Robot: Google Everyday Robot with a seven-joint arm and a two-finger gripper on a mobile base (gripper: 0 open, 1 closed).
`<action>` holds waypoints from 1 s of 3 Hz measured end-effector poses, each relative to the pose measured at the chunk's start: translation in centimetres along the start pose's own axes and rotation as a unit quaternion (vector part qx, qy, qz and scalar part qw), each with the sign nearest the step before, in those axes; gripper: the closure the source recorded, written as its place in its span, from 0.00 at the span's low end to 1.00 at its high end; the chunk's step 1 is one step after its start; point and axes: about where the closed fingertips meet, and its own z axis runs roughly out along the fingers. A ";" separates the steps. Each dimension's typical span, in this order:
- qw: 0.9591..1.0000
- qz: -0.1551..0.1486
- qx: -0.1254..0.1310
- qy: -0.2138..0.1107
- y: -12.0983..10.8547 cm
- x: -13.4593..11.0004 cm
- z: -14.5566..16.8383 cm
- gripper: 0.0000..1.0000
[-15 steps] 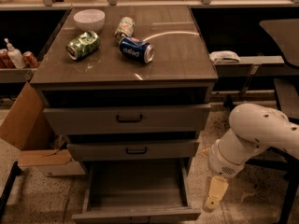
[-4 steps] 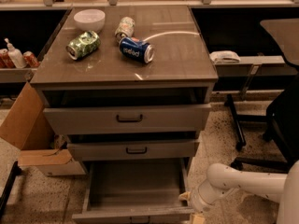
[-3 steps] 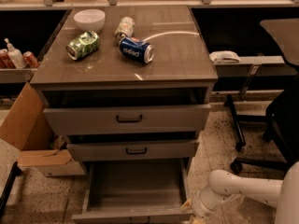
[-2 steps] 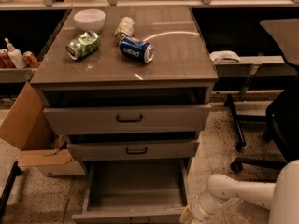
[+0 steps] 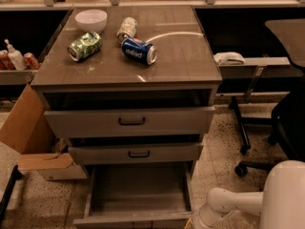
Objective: Close bottom drawer
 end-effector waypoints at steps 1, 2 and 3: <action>0.999 0.016 0.026 0.008 -0.9 1.0 2.3 1.00; 0.998 0.024 0.053 0.004 -2.6 1.2 3.6 1.00; 0.997 0.022 0.077 -0.015 -6.2 0.2 5.1 1.00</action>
Offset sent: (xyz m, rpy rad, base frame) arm 0.0362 0.0089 -0.0611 -0.0406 -0.1273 -0.1371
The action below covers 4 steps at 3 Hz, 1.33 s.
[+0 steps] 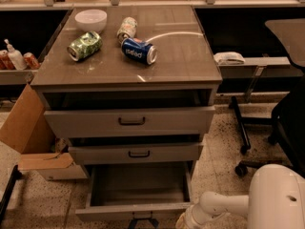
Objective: Close bottom drawer
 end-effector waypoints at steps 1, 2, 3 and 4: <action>1.000 0.000 0.000 0.000 0.0 0.0 0.0 1.00; 0.999 -0.021 0.027 -0.006 -1.9 -0.2 0.5 1.00; 0.997 -0.041 0.057 -0.009 -4.0 -0.5 1.1 1.00; 0.994 -0.057 0.092 -0.021 -6.3 -0.7 1.2 1.00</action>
Offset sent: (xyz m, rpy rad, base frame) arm 0.0498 0.0041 -0.0130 0.0114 -0.1783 0.0168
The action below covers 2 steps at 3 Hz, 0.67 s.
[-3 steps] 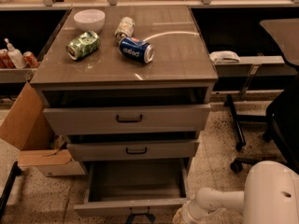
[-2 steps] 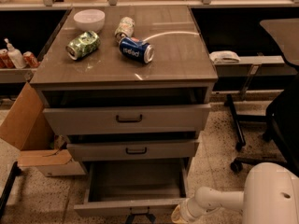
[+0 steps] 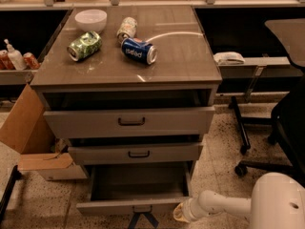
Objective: Close bottom drawer
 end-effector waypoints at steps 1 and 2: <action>1.000 -0.010 0.020 -0.008 -1.6 -0.3 0.2 1.00; 0.998 -0.023 0.049 -0.022 -4.3 -1.0 0.4 1.00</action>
Offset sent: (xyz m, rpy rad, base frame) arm 0.0891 0.0077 0.0132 0.0626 -0.2173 -0.0242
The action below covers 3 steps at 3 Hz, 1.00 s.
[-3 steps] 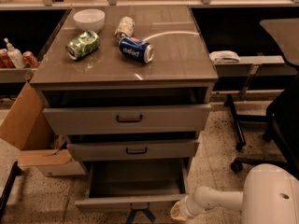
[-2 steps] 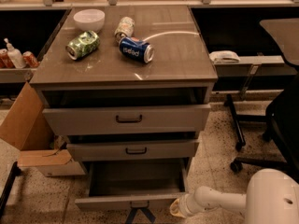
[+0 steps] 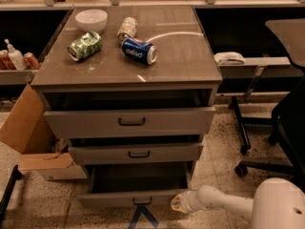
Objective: Close bottom drawer
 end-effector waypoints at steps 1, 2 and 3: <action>1.000 -0.016 0.009 -0.017 -4.5 -1.5 1.1 1.00; 1.000 -0.019 0.010 -0.016 -4.6 -1.7 1.2 1.00; 1.000 -0.023 0.012 -0.015 -4.8 -1.9 1.3 1.00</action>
Offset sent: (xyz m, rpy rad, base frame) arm 0.0986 0.0415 0.0204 0.0621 -0.0603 0.0828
